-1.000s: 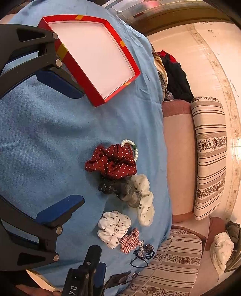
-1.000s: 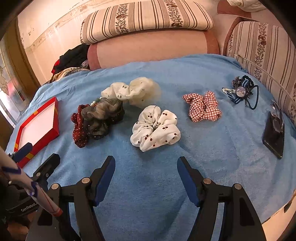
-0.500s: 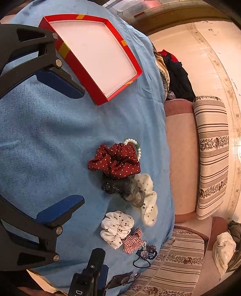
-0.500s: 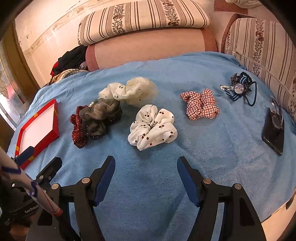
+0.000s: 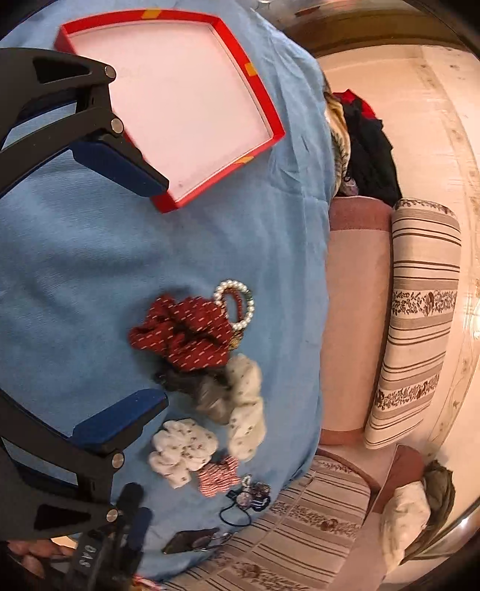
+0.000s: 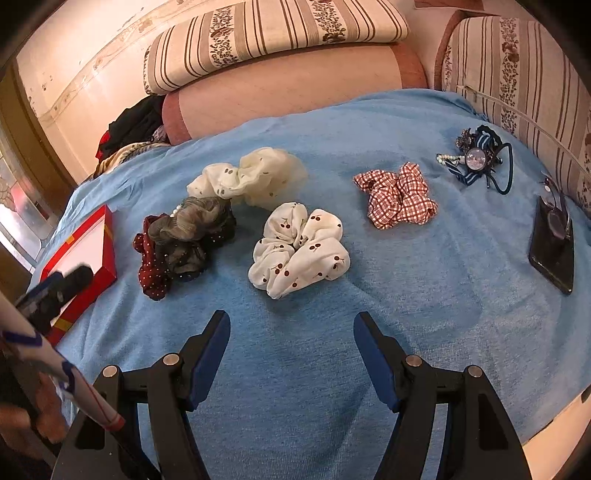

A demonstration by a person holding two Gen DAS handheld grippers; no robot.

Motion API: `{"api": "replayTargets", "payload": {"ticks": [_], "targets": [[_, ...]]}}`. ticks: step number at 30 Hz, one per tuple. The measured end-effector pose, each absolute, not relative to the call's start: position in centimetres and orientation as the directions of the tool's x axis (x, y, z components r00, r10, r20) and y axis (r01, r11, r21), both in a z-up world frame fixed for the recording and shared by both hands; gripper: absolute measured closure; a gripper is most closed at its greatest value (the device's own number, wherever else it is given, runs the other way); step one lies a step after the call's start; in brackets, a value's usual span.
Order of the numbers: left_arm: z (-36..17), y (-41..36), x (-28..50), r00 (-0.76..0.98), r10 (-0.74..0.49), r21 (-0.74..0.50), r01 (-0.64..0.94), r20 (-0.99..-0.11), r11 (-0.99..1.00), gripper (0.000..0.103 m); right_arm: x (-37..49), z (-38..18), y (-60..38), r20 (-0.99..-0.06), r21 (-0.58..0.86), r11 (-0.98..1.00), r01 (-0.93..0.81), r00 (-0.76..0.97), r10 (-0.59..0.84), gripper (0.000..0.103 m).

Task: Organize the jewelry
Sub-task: 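Move both tools toward the scrunchie pile beside the red box, then grasp the red polka-dot scrunchie with the left tool while the right grasps the white cherry scrunchie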

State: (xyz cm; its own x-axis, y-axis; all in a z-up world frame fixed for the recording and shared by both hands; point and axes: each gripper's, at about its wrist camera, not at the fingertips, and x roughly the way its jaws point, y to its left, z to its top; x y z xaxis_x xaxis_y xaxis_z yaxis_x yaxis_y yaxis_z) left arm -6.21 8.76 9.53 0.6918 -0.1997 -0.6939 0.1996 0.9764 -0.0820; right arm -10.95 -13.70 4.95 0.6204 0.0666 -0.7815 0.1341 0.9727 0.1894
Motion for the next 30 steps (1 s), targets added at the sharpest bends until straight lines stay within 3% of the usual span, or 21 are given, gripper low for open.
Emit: {"api": "replayTargets", "payload": {"ticks": [4, 7, 13, 18, 20, 22, 24, 30], "targets": [[8.2, 8.8, -3.9, 0.634, -0.251, -0.133, 0.227, -0.732, 0.965, 0.001, -10.9, 5.0, -13.9, -0.778, 0.203, 0.969, 0.139, 0.624, 0.074, 0.029], [6.9, 8.0, -2.3, 0.582, -0.303, -0.183, 0.257, -0.755, 0.949, 0.008, -10.8, 5.0, -14.1, -0.776, 0.207, 0.967, 0.146, 0.627, 0.072, 0.029], [5.8, 6.1, 0.1, 0.578, -0.297, -0.15, 0.289, -0.76, 0.946, 0.017, -10.3, 4.6, -14.5, -0.783, 0.209, 0.963, 0.17, 0.618, 0.061, 0.029], [4.1, 5.6, 1.5, 0.544, -0.322, -0.188, 0.289, -0.774, 0.939, 0.044, -9.6, 4.1, -14.6, -0.792, 0.193, 0.964, 0.183, 0.609, 0.043, 0.029], [3.5, 5.1, 1.8, 0.539, -0.324, -0.186, 0.295, -0.777, 0.937, 0.049, -9.1, 3.9, -14.9, -0.793, 0.195, 0.963, 0.185, 0.607, 0.044, 0.029], [3.2, 4.6, 1.9, 0.537, -0.343, -0.195, 0.314, -0.77, 0.929, 0.063, -8.7, 3.8, -14.8, -0.792, 0.196, 0.962, 0.188, 0.608, 0.042, 0.029], [3.1, 4.5, 1.7, 0.533, -0.373, -0.219, 0.33, -0.76, 0.918, 0.087, -8.3, 3.8, -14.7, -0.791, 0.197, 0.962, 0.188, 0.61, 0.042, 0.029], [4.3, 4.9, 0.4, 0.576, -0.378, -0.213, 0.334, -0.725, 0.918, 0.089, -7.2, 3.5, -14.6, -0.786, 0.21, 0.957, 0.201, 0.616, 0.043, 0.029]]}}
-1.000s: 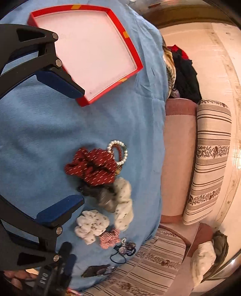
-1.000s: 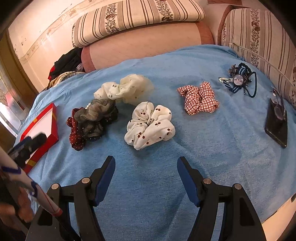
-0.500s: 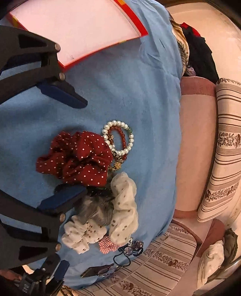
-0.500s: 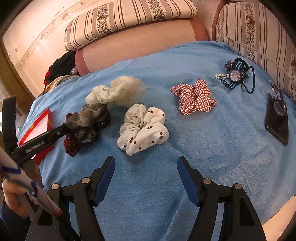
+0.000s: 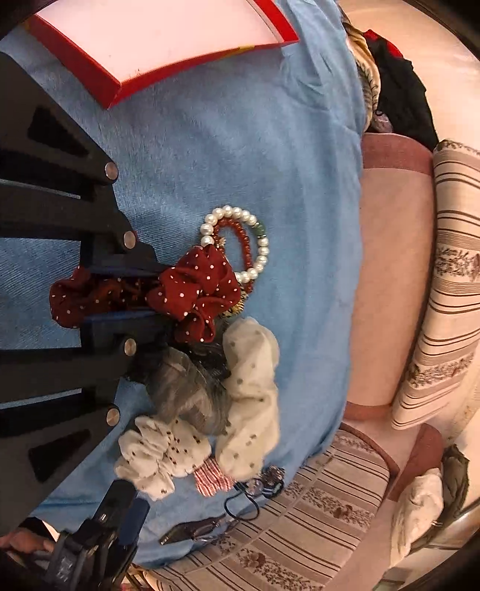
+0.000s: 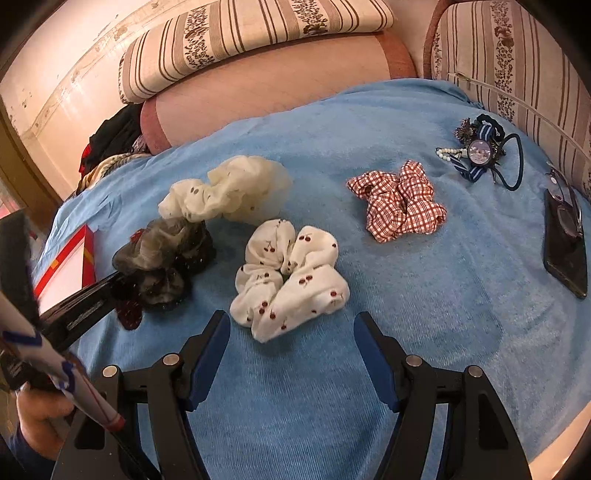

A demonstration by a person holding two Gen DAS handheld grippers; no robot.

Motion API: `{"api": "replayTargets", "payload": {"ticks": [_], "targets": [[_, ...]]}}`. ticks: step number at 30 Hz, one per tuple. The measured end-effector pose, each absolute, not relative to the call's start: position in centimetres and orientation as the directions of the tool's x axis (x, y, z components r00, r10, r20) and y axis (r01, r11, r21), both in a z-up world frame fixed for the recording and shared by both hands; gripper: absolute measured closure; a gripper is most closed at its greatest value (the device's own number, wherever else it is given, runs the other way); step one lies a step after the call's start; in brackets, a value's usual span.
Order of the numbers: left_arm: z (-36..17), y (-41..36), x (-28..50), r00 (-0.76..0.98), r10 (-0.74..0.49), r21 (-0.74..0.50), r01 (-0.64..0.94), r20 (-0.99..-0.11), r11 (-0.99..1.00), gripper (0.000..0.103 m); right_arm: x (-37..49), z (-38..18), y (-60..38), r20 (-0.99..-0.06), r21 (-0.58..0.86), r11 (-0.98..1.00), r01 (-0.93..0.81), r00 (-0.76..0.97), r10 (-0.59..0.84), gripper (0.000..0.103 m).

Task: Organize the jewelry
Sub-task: 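Grasp the red polka-dot scrunchie with the left tool while the right grasps the white cherry scrunchie, then carry both scrunchies into the red box and open both tools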

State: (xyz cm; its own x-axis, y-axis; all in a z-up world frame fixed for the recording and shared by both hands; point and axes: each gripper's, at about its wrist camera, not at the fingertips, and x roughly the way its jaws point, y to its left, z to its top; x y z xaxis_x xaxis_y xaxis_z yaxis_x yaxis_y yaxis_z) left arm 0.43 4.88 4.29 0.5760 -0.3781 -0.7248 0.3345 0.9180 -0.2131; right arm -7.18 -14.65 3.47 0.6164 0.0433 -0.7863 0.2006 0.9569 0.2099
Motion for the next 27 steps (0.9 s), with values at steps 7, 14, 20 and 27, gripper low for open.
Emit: {"api": "replayTargets", "payload": {"ticks": [7, 14, 20, 27], "targets": [[6.7, 5.9, -1.0, 0.626, -0.391, -0.205, 0.35, -0.675, 0.914, 0.089, -5.4, 2.9, -16.1, -0.764, 0.287, 0.93, 0.227, 0.64, 0.08, 0.029], [8.0, 6.9, -2.0, 0.661, -0.381, -0.184, 0.349, -0.647, 0.919, 0.089, -3.7, 0.6, -16.1, -0.808, 0.328, 0.914, 0.238, 0.573, 0.141, 0.073], [8.1, 7.7, -2.0, 0.673, -0.363, -0.18, 0.327, -0.644, 0.928, 0.089, -5.2, 2.7, -15.7, -0.759, 0.3, 0.934, 0.196, 0.642, 0.109, 0.09], [8.7, 7.9, -2.5, 0.693, -0.354, -0.169, 0.323, -0.628, 0.931, 0.089, -7.3, 5.7, -15.6, -0.673, 0.276, 0.948, 0.155, 0.736, 0.076, 0.09]]}}
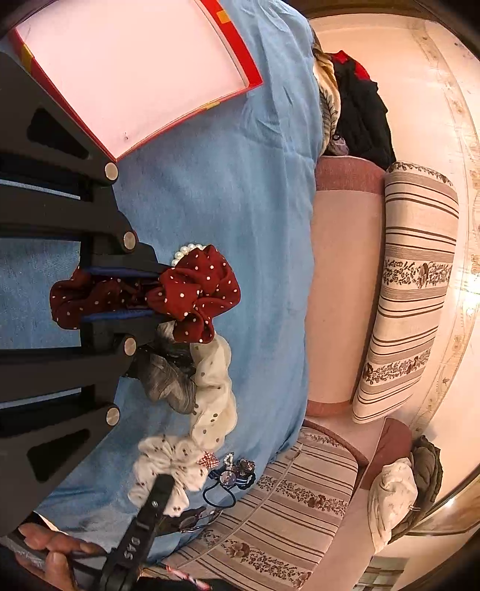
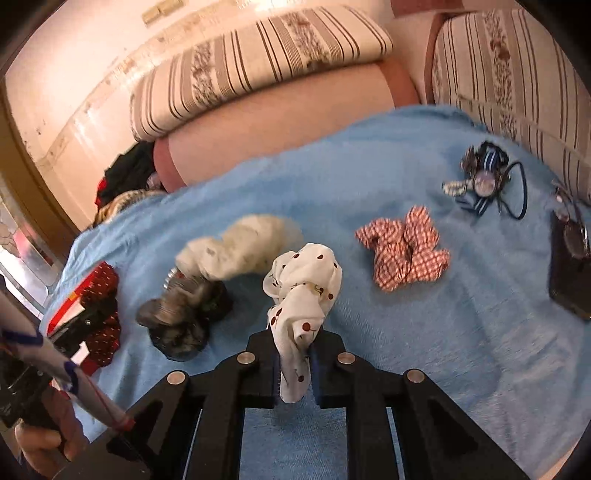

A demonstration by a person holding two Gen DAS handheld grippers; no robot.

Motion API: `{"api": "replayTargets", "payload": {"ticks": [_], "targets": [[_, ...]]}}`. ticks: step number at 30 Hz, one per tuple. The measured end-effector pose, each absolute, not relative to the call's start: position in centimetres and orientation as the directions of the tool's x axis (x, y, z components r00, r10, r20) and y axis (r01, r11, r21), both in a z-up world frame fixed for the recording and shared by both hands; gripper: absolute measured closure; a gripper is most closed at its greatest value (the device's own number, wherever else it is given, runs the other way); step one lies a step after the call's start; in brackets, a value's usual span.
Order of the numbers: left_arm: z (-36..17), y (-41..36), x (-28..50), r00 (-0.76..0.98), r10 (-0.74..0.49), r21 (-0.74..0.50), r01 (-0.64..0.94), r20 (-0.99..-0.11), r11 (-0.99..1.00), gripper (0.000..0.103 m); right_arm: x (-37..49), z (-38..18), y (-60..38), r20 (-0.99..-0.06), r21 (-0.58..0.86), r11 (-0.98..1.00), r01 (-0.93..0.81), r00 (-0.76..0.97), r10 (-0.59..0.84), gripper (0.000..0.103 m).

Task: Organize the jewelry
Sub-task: 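Carry both scrunchies into the red box and open both tools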

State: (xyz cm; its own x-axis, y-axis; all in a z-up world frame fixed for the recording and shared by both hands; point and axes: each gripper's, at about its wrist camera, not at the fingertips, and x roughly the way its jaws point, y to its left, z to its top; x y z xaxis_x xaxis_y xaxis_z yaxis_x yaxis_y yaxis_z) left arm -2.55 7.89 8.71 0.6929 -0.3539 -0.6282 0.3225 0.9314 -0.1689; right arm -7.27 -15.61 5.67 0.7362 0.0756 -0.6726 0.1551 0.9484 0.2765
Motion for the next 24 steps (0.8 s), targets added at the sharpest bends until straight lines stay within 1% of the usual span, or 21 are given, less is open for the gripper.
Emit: {"api": "replayTargets", "payload": {"ticks": [11, 16, 21, 24], "targets": [[9.5, 8.9, -3.0, 0.703, -0.345, -0.17, 0.309, -0.622, 0.936, 0.089, -9.1, 7.4, -14.7, -0.612, 0.239, 0.963, 0.126, 0.789, 0.049, 0.09], [10.1, 9.8, -3.1, 0.711, -0.344, -0.179, 0.299, -0.614, 0.937, 0.089, -9.9, 8.7, -13.3, -0.563, 0.215, 0.972, 0.096, 0.825, 0.044, 0.09], [11.0, 11.5, -3.2, 0.726, -0.325, -0.192, 0.263, -0.606, 0.946, 0.089, -9.9, 9.8, -9.9, -0.545, 0.196, 0.981, 0.006, 0.832, 0.104, 0.09], [11.4, 13.1, -3.0, 0.731, -0.309, -0.209, 0.228, -0.608, 0.951, 0.089, -9.0, 9.9, -8.1, -0.56, 0.214, 0.976, -0.043, 0.813, 0.159, 0.09]]}}
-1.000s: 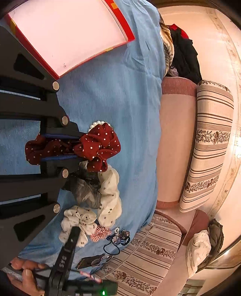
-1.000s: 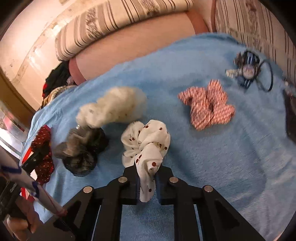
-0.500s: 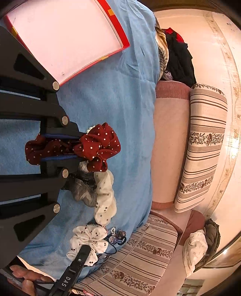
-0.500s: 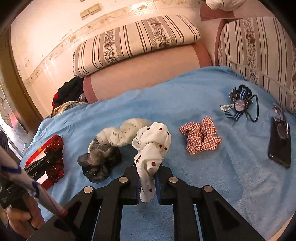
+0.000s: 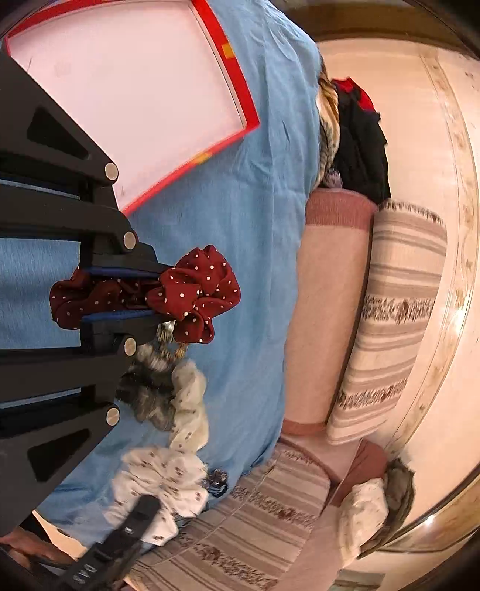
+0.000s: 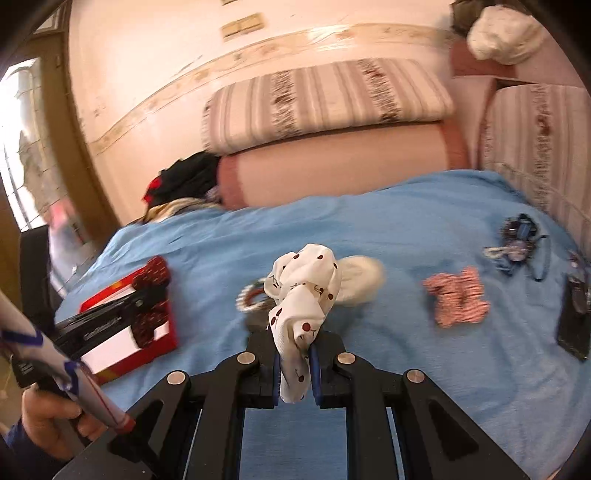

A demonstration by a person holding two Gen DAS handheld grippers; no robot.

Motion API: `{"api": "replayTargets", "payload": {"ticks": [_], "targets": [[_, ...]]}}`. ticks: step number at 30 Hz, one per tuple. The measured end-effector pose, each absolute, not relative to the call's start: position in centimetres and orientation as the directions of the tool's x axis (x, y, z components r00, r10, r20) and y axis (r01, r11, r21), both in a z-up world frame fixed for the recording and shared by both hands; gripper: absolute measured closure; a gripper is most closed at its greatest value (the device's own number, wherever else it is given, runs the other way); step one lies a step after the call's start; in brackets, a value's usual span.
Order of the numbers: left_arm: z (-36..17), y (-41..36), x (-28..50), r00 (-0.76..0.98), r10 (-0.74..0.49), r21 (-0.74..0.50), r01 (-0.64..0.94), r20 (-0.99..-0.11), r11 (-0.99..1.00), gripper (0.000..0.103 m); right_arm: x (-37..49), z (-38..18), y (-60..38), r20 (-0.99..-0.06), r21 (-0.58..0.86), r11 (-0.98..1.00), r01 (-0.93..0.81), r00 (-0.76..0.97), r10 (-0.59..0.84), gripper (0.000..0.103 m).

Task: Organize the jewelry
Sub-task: 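Carry both scrunchies into the red box and open both tools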

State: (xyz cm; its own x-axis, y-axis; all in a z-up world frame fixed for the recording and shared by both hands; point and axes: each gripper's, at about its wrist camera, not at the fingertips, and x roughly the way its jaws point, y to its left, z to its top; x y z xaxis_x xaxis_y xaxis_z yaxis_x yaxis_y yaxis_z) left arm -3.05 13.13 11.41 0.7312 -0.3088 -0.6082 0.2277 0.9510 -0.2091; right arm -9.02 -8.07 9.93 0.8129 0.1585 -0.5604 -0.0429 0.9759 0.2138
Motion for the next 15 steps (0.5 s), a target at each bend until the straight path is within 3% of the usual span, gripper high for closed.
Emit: {"api": "replayTargets", "payload": {"ticks": [15], "targets": [[12.8, 26.8, -2.1, 0.778, -0.109, -0.273, -0.083, -0.618, 0.958, 0.089, -0.7, 11.1, 5.7, -0.633, 0.294, 0.91, -0.294, 0.653, 0.416, 0.09]]}}
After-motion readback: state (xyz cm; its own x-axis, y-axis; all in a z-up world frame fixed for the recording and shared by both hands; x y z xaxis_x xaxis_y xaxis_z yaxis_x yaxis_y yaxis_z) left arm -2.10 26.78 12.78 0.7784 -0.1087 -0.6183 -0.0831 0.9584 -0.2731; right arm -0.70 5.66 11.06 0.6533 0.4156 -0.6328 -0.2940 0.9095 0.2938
